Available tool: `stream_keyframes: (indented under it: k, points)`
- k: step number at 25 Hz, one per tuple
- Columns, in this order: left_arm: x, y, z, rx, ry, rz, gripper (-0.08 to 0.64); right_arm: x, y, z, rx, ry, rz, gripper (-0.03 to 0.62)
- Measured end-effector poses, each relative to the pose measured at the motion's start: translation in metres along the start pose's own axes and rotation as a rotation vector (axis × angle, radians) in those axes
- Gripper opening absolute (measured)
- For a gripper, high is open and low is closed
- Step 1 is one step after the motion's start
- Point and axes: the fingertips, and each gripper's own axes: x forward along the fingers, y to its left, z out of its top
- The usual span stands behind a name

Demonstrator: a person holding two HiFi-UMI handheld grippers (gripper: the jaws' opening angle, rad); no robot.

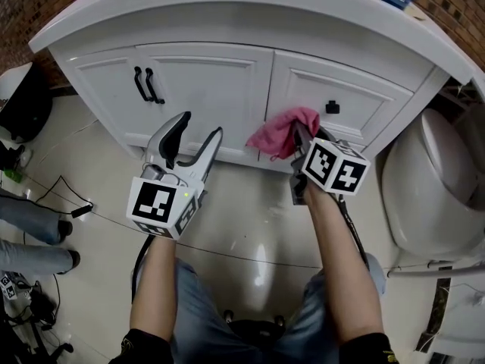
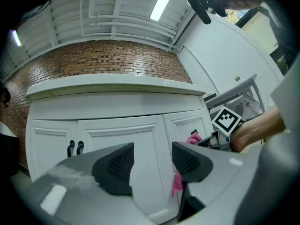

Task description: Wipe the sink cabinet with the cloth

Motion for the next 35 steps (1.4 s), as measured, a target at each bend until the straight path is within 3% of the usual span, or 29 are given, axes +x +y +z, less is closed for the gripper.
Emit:
stream_keyframes:
  k: [4,10,18,21,29,35]
  points:
    - [0.013,-0.015,-0.006,0.002,0.008,-0.028,0.252,-0.03,-0.057,0.009,0.066,-0.004,-0.124,0.035]
    - [0.031,-0.039,-0.01,0.0,0.011,-0.071,0.252,-0.078,-0.136,0.029,0.074,-0.022,-0.263,0.035]
    - [0.041,-0.045,-0.013,-0.03,0.003,-0.079,0.252,-0.095,-0.152,0.032,-0.012,0.009,-0.306,0.035]
    - [0.042,-0.049,-0.011,-0.031,0.0,-0.085,0.252,-0.083,-0.129,0.022,-0.002,0.024,-0.254,0.035]
    - [0.029,-0.041,0.0,-0.024,-0.009,-0.057,0.252,-0.009,-0.004,-0.017,-0.018,0.047,0.083,0.035]
    - [0.018,-0.031,0.009,-0.025,-0.021,-0.039,0.252,0.027,0.032,-0.035,0.085,0.032,0.155,0.035]
